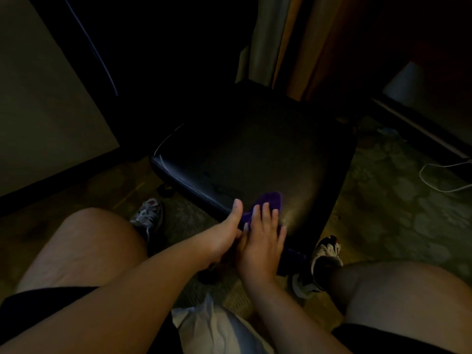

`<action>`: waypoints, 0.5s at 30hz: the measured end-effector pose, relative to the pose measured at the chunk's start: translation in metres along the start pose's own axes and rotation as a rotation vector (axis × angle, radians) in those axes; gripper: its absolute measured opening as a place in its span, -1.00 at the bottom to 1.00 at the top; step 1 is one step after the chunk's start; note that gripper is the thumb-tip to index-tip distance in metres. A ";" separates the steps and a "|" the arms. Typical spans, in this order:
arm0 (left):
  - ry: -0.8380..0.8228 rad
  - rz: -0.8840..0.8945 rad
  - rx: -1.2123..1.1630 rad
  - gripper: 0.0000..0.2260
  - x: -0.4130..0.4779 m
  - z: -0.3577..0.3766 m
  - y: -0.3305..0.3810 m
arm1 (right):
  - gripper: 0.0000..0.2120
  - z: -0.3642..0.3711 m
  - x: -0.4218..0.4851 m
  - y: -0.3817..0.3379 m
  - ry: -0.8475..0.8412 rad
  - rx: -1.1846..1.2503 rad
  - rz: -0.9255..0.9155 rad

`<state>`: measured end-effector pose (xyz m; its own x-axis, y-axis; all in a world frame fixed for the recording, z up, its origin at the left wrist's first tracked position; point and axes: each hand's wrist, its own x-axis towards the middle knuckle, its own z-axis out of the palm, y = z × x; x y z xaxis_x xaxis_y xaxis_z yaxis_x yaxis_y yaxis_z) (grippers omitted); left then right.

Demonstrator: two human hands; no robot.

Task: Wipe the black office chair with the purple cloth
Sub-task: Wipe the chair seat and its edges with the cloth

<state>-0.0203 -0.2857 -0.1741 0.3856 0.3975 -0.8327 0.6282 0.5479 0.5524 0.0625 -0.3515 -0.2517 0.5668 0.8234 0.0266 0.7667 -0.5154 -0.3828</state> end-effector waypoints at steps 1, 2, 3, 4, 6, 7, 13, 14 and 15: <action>0.021 -0.005 0.054 -0.07 0.001 -0.002 0.001 | -0.48 -0.003 0.005 0.007 0.016 -0.017 -0.010; 0.039 -0.001 0.093 -0.13 0.000 -0.005 0.002 | -0.49 -0.007 0.010 0.015 0.025 -0.046 -0.025; 0.060 0.009 0.118 -0.19 0.000 -0.010 0.004 | -0.49 -0.011 0.015 0.022 0.031 -0.072 -0.042; 0.091 0.016 0.134 -0.25 0.000 -0.016 0.005 | -0.50 -0.014 0.020 0.029 0.038 -0.090 -0.054; 0.204 0.020 0.134 -0.32 0.001 -0.034 0.005 | -0.50 -0.019 0.028 0.042 0.057 -0.100 -0.049; 0.284 0.014 0.113 -0.35 0.000 -0.044 0.005 | -0.49 -0.021 0.031 0.049 0.074 -0.096 -0.029; 0.586 0.049 -0.318 -0.39 -0.009 -0.100 0.001 | -0.46 -0.027 0.052 0.080 0.235 0.115 0.282; 0.604 0.072 -0.430 -0.46 -0.012 -0.106 0.001 | -0.47 -0.027 0.056 0.080 0.248 0.142 0.322; 0.608 0.100 -0.539 -0.57 -0.014 -0.111 0.000 | -0.49 -0.027 0.060 0.079 0.259 0.159 0.359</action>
<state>-0.1009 -0.2092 -0.1578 -0.1082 0.7084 -0.6975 0.1398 0.7055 0.6948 0.1647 -0.3491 -0.2555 0.8596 0.5033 0.0882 0.4643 -0.6972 -0.5463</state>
